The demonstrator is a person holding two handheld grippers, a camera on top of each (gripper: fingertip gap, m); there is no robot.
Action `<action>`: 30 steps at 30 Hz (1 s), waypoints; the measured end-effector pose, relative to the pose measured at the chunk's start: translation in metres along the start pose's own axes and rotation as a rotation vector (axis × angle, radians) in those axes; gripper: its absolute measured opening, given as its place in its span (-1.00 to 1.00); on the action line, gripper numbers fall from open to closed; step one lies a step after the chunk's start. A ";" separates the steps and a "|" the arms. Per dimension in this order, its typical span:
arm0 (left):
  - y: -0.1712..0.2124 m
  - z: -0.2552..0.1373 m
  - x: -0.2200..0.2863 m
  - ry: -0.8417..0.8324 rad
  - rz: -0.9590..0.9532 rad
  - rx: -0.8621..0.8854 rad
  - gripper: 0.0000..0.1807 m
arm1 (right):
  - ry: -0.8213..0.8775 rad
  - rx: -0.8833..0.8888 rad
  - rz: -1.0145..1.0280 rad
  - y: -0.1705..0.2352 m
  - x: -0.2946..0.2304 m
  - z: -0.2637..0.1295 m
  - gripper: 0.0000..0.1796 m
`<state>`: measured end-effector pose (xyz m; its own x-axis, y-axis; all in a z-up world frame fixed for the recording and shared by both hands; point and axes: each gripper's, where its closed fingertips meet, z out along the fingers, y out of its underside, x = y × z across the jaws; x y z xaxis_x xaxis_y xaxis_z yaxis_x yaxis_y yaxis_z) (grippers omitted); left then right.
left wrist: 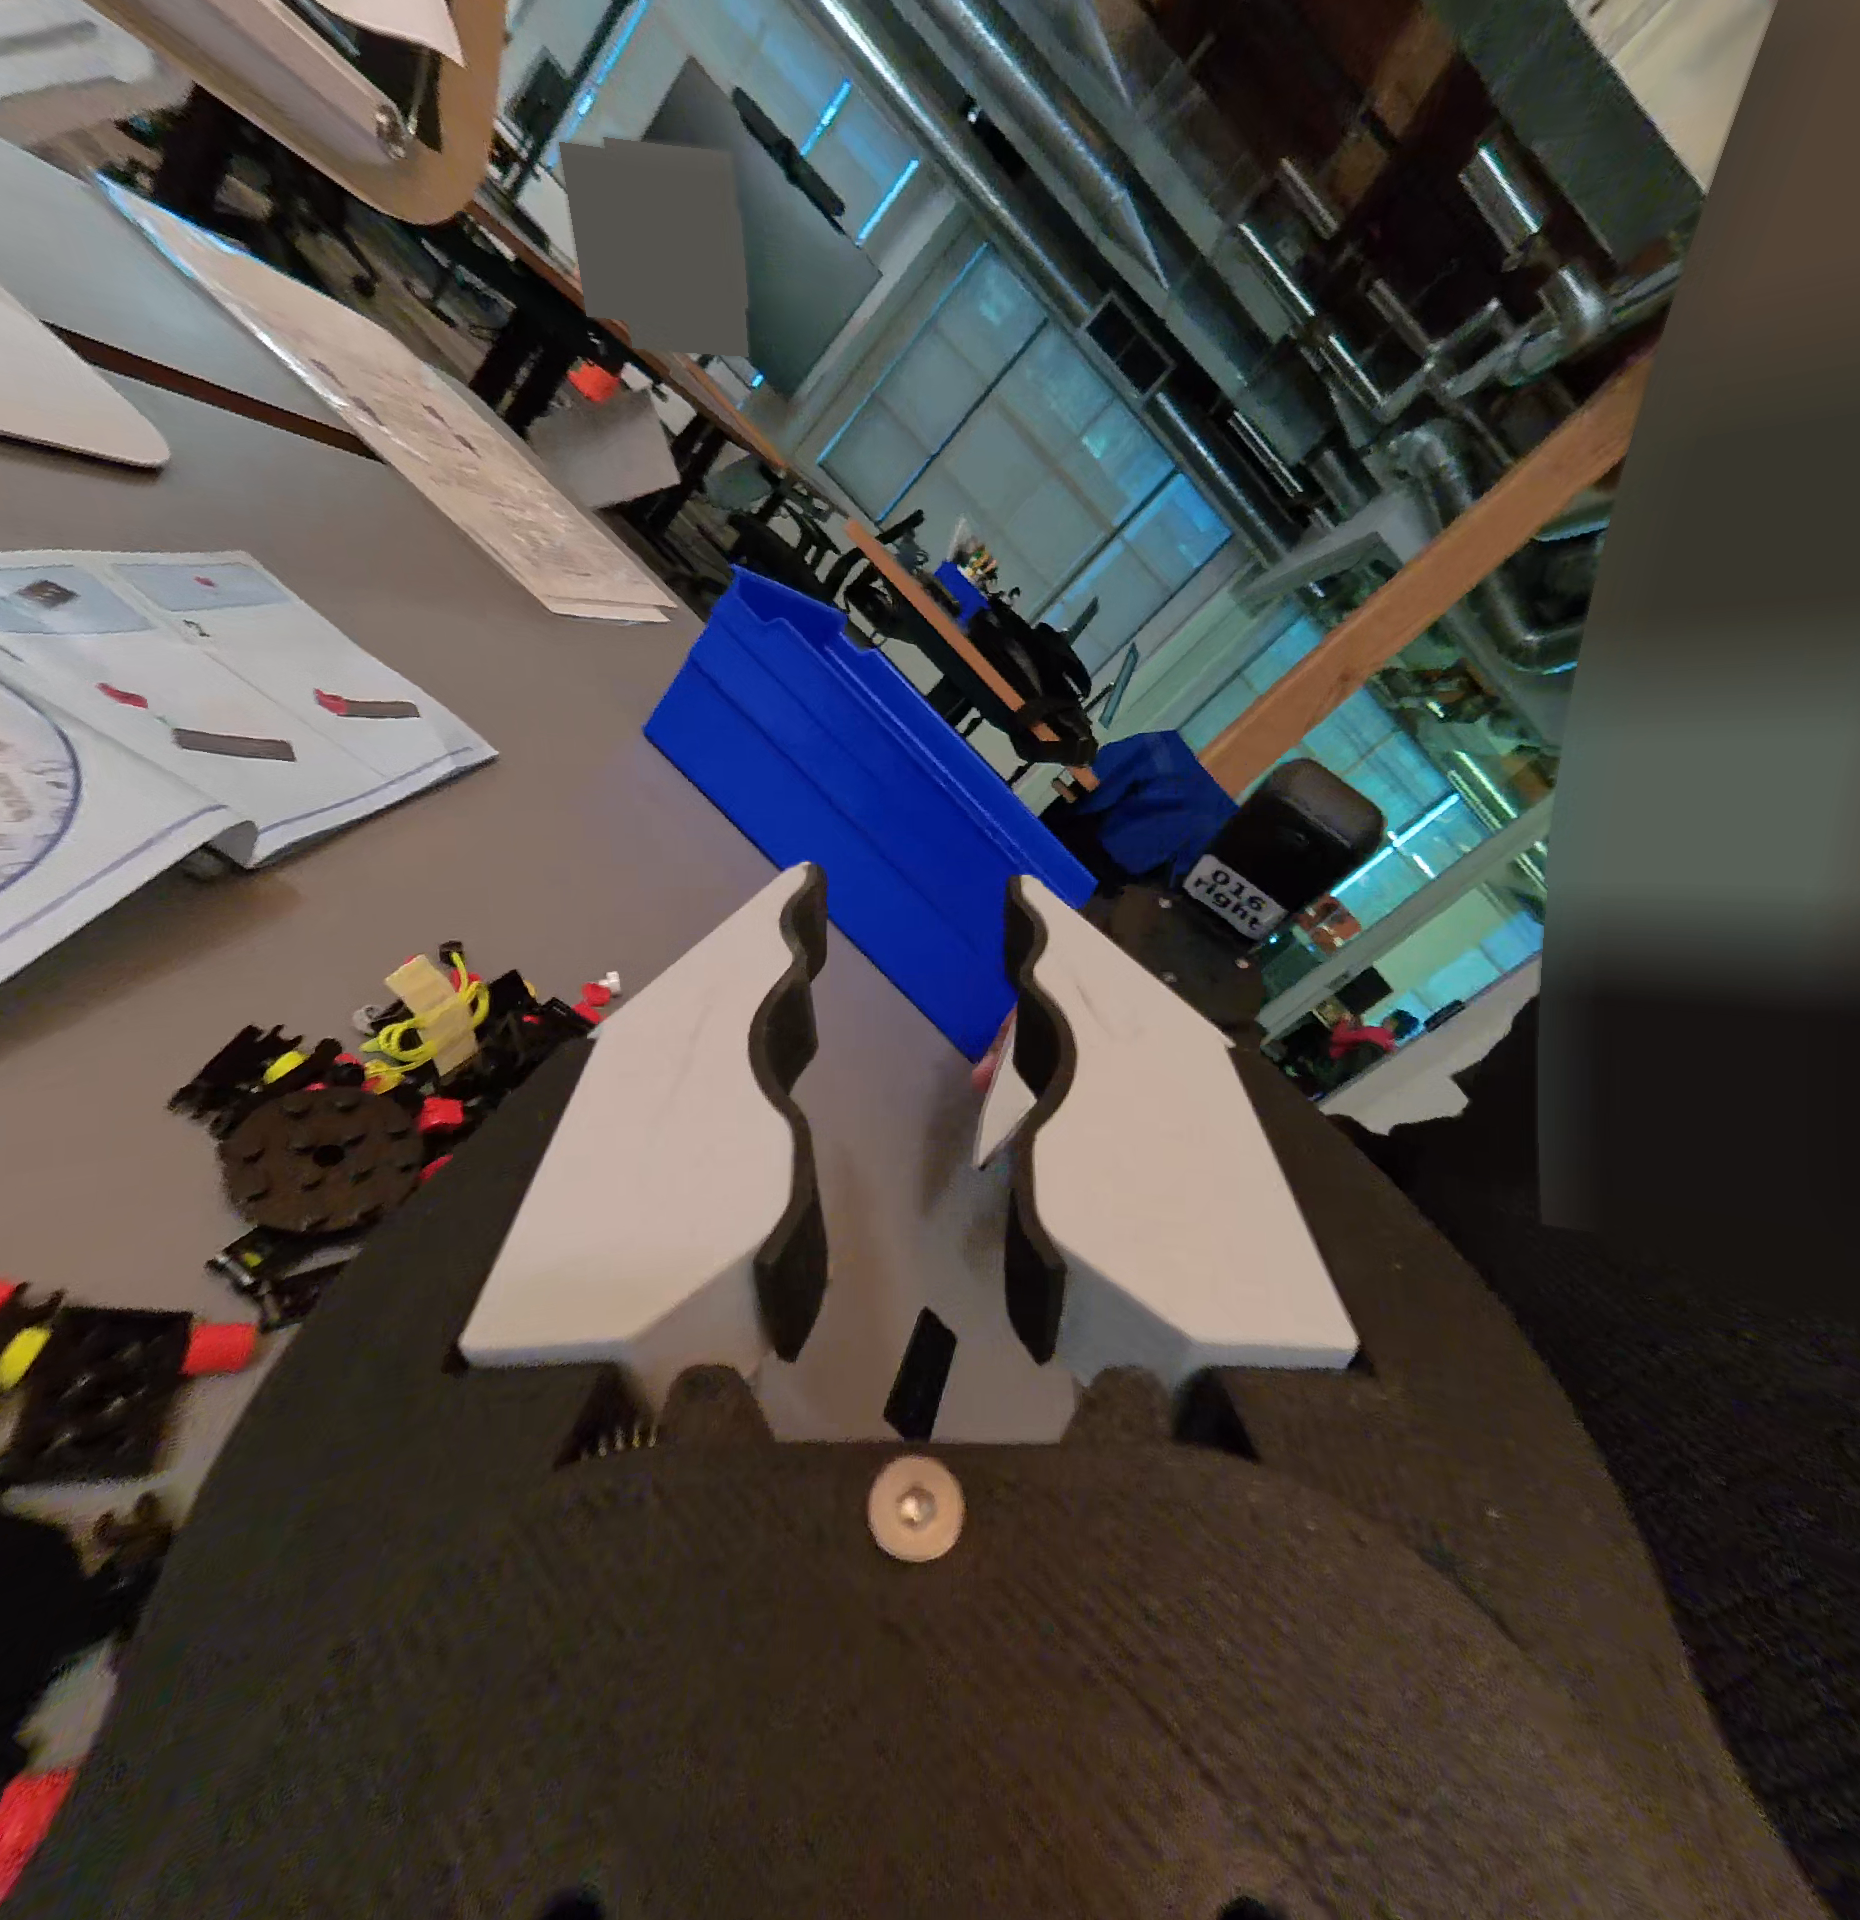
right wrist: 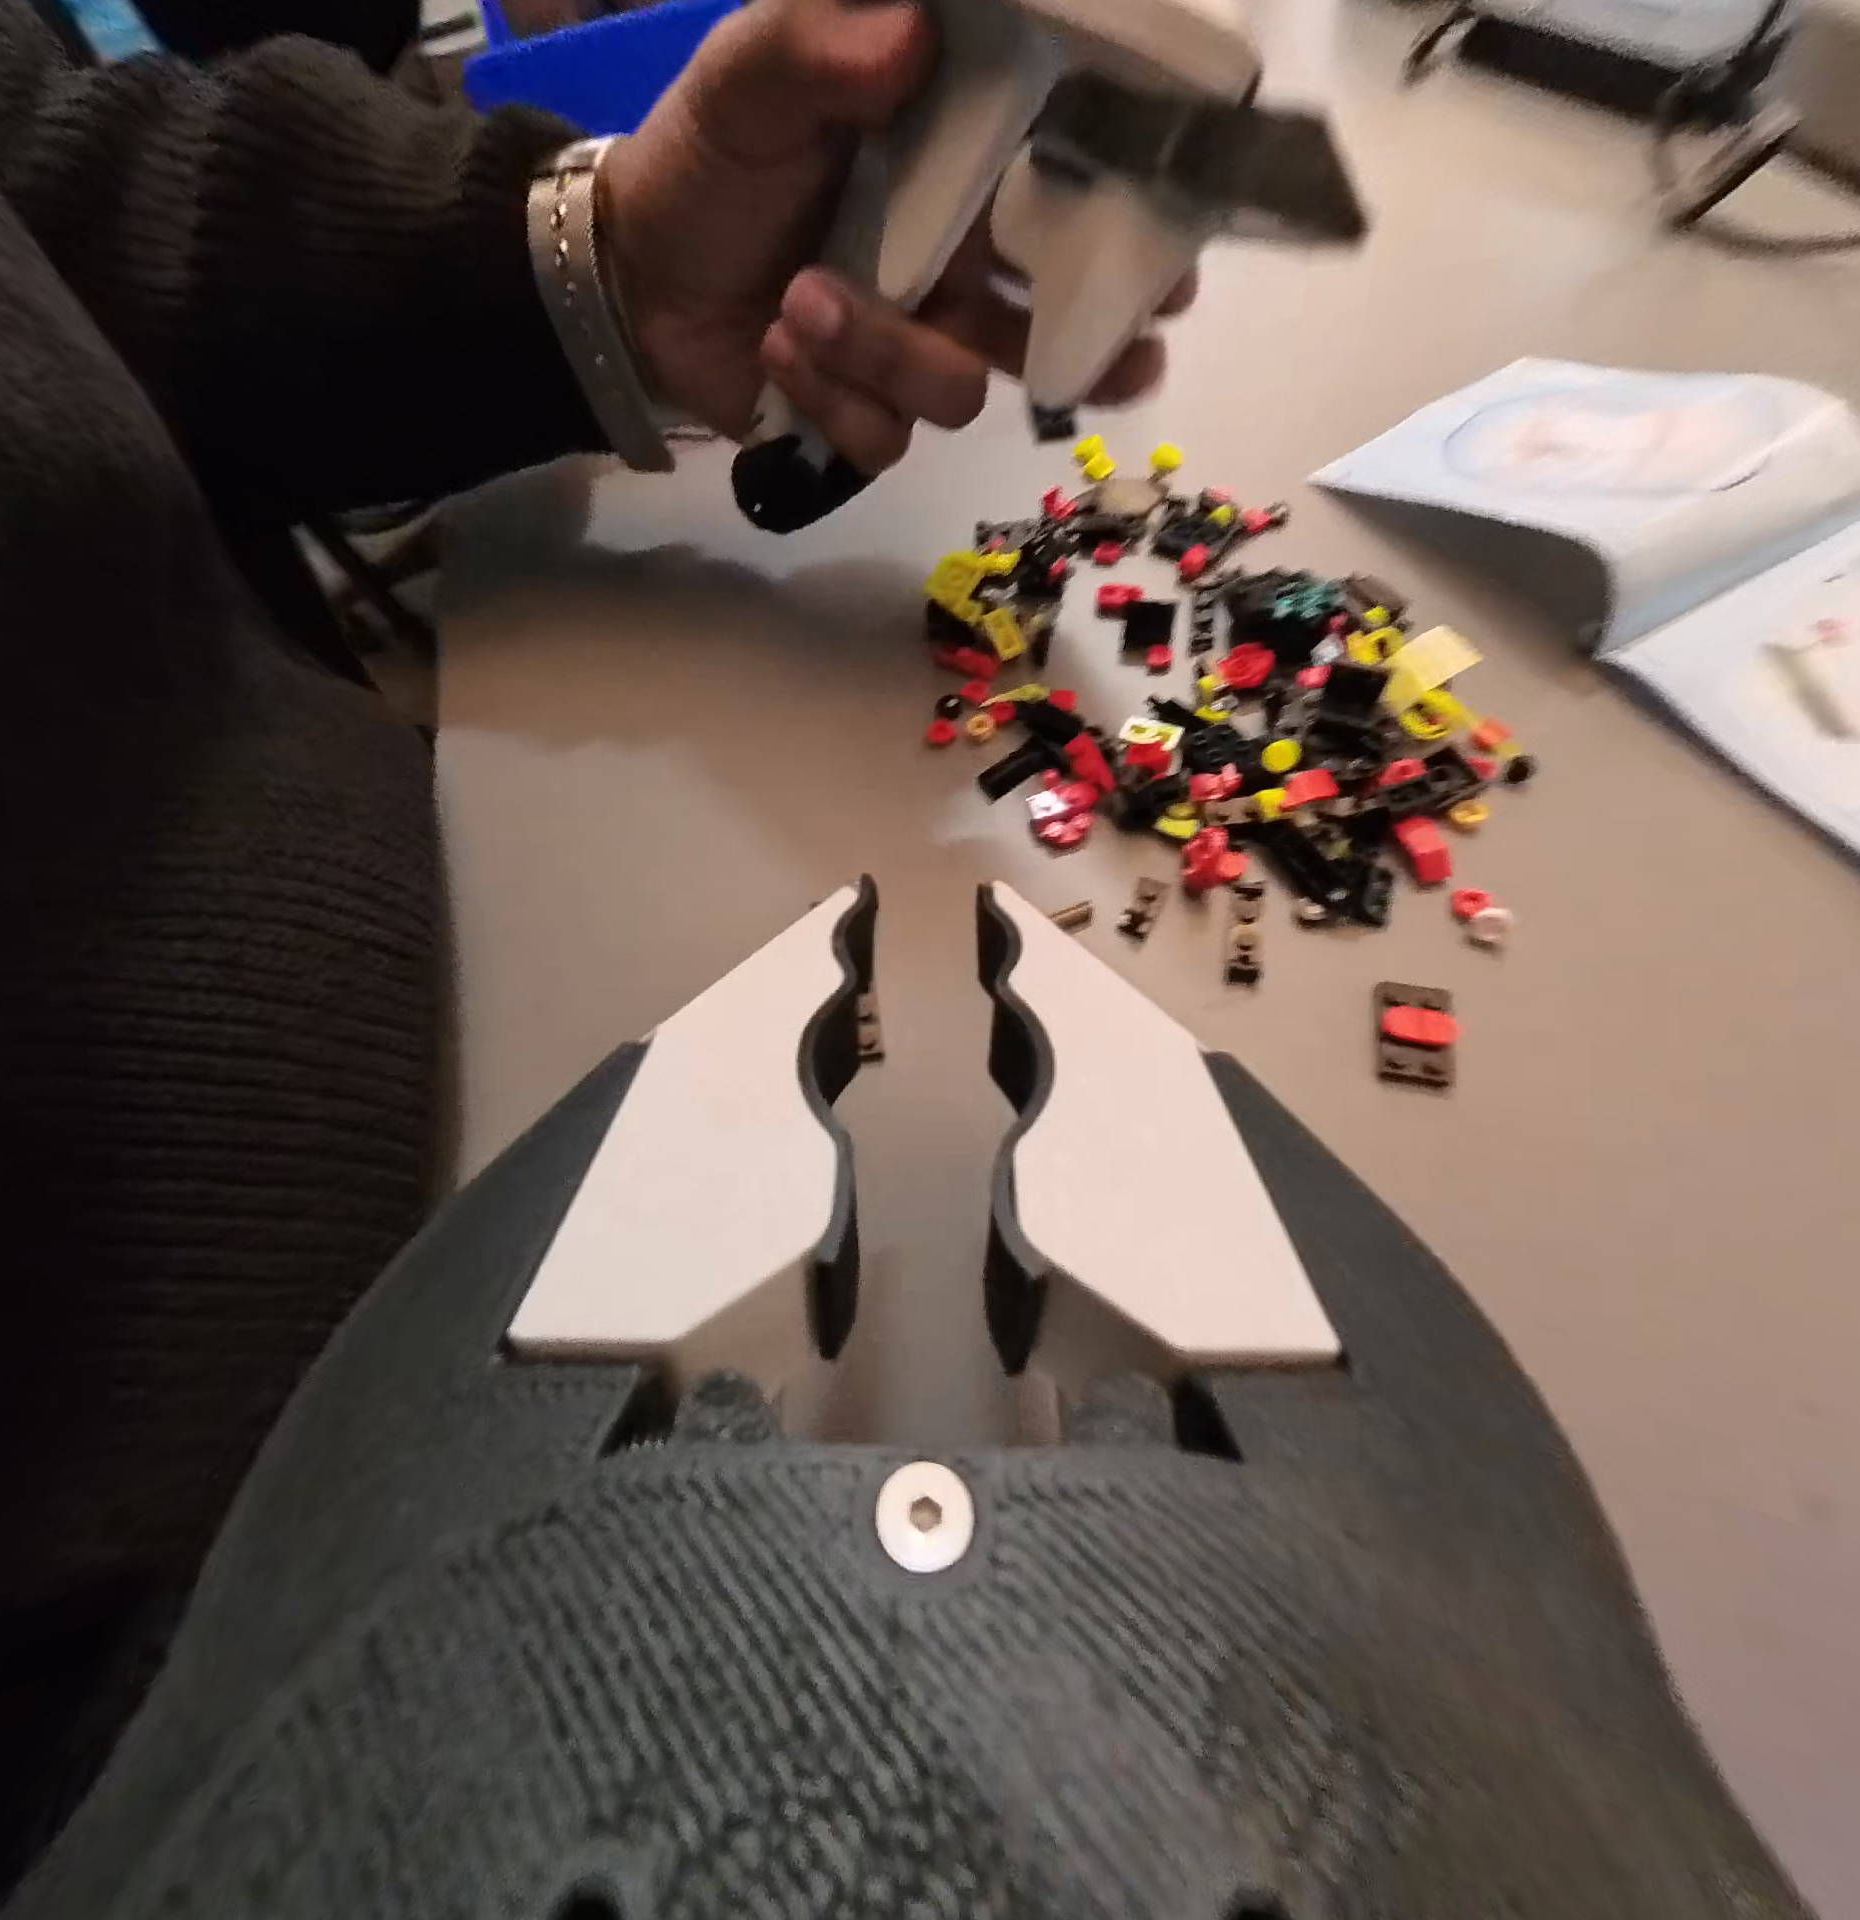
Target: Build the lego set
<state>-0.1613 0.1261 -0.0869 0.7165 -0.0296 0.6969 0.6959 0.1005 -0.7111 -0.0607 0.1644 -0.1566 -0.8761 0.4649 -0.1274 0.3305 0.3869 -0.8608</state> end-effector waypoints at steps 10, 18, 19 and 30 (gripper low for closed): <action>0.019 0.040 -0.004 -0.085 0.200 -0.134 -1.00 | 0.176 0.140 -0.069 -0.016 -0.005 -0.024 -0.59; 0.029 0.049 0.005 -0.096 0.234 -0.163 -1.00 | 0.215 -0.018 -0.117 0.010 -0.005 -0.011 -0.62; 0.027 0.048 0.004 -0.113 0.249 -0.153 -1.00 | 0.206 -0.035 -0.115 0.013 -0.006 -0.009 -0.62; 0.013 0.015 -0.029 -0.355 0.368 -0.100 -1.00 | 0.044 -0.155 -0.114 0.031 -0.014 0.016 -0.67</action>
<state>-0.1733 0.1433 -0.1149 0.8662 0.3302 0.3751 0.4146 -0.0556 -0.9083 -0.0437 0.1576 -0.1893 -0.8959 0.4442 -0.0083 0.2829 0.5558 -0.7817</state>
